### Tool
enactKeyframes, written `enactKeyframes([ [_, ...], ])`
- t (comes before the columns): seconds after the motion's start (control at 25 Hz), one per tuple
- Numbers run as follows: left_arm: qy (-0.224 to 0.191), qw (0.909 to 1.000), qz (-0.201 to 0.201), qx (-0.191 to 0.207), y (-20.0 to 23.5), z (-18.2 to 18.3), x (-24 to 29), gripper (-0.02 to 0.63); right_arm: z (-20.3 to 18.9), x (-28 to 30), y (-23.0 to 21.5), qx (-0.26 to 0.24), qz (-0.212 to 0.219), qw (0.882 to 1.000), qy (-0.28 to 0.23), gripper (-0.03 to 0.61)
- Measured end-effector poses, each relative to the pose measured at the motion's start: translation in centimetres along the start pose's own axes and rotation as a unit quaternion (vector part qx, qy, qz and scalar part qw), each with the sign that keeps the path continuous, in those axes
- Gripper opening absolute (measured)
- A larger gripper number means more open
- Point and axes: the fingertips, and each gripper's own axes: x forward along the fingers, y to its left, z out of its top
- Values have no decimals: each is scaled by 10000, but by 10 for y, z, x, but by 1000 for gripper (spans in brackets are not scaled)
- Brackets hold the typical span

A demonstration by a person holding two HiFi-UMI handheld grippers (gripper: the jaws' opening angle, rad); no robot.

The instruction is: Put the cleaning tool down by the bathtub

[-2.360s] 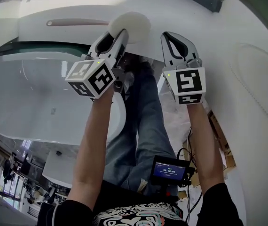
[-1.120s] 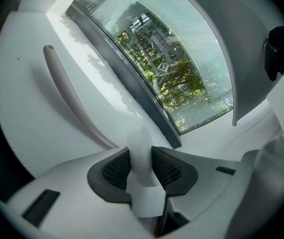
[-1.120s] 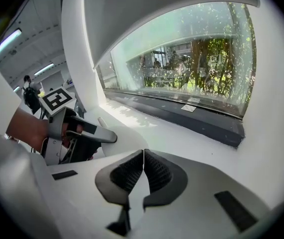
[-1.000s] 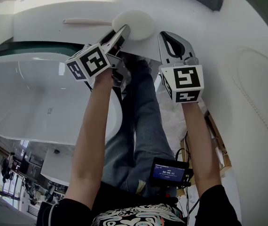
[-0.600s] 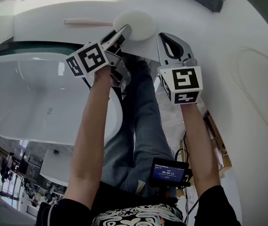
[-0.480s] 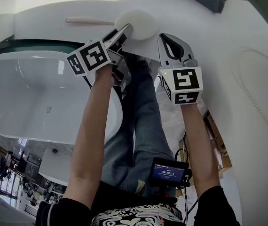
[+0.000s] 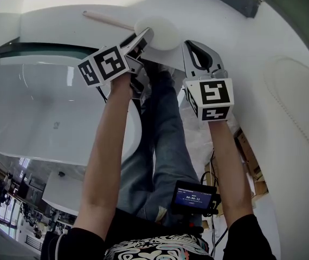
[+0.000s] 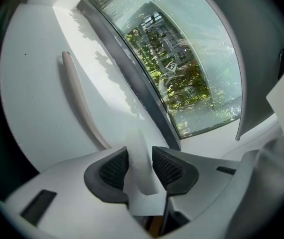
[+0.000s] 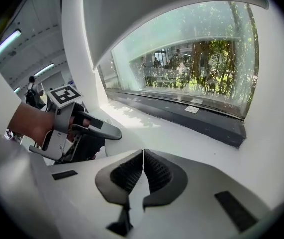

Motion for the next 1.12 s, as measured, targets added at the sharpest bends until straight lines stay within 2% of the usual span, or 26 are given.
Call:
enactKeyframes([
  [0.12, 14, 10000, 7, 48, -2, -1, 0, 169, -1, -1, 0, 6, 3, 10000, -3, 29],
  [0.48, -78, 9998, 89, 138, -2, 1, -5, 193, -10, -1, 5, 14, 69, 10000, 41, 29],
  [0.76, -129, 9990, 221, 369, -4, 5, -6, 215, -7, -2, 3, -11, 73, 10000, 28, 29],
  [0.92, -429, 9934, 638, 845, -3, 15, -14, 216, -9, -5, 1, 6, 63, 10000, 33, 29],
  [1.0, -449, 9902, 783, 1062, -1, 17, -15, 215, -10, -6, 1, 25, 58, 10000, 35, 29],
  [1.12, -489, 9894, 834, 1085, 2, 20, -15, 215, -13, -5, 1, 45, 57, 10000, 52, 29],
])
